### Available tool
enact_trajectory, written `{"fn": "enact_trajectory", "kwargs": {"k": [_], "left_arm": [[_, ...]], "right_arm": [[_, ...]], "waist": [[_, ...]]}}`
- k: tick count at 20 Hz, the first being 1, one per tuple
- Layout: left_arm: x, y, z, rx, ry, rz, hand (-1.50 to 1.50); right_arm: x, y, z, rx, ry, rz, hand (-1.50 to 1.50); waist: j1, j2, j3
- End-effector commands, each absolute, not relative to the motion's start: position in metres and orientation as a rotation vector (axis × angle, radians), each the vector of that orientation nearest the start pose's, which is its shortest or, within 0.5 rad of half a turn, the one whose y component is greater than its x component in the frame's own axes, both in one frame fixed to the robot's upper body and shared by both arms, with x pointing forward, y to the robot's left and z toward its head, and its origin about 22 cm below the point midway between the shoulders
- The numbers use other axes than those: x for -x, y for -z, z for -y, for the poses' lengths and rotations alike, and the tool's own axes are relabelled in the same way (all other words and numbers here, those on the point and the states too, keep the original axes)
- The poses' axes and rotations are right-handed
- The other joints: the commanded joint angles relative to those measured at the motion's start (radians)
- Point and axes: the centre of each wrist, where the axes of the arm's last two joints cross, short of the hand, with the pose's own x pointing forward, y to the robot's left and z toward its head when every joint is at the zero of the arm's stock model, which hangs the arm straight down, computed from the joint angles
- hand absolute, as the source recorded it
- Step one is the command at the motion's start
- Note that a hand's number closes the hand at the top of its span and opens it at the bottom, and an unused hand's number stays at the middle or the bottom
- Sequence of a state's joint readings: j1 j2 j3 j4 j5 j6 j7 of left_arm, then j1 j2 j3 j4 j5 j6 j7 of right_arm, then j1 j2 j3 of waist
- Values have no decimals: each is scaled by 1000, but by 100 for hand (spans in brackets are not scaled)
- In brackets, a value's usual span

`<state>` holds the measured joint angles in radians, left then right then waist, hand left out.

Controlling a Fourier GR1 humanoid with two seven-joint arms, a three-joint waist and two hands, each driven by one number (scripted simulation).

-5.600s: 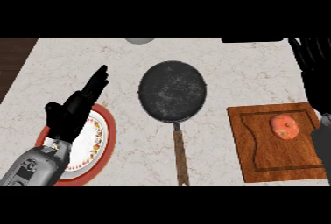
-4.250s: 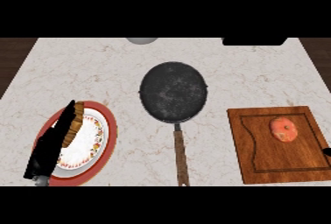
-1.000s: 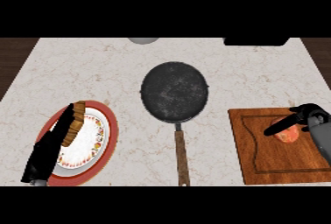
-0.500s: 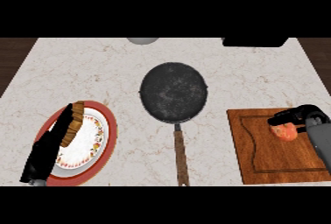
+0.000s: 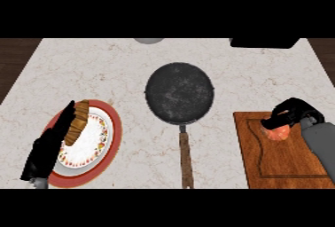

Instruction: Pick the squash from the cutting board and place it in the pan

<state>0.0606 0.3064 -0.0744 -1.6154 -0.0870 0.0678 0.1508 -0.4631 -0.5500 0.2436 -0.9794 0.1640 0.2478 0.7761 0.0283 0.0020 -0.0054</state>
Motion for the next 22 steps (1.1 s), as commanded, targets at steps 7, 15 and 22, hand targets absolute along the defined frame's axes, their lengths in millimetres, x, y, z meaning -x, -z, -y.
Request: {"fn": "enact_trajectory", "kwargs": {"k": [7, 15, 22], "left_arm": [[-230, -15, -286, -319, 274, 1393, 0], [-239, -9, -290, -332, 261, 1402, 0], [-220, 4, -272, -322, 286, 1392, 0]], "right_arm": [[-356, -82, 319, 897, -1133, 1025, 150], [-378, -139, 274, 1021, -1086, 1617, 150], [-414, -164, 234, 848, -1050, 1717, 150]], "waist": [[-6, 3, 8], [-18, 3, 5], [-6, 2, 5]]}}
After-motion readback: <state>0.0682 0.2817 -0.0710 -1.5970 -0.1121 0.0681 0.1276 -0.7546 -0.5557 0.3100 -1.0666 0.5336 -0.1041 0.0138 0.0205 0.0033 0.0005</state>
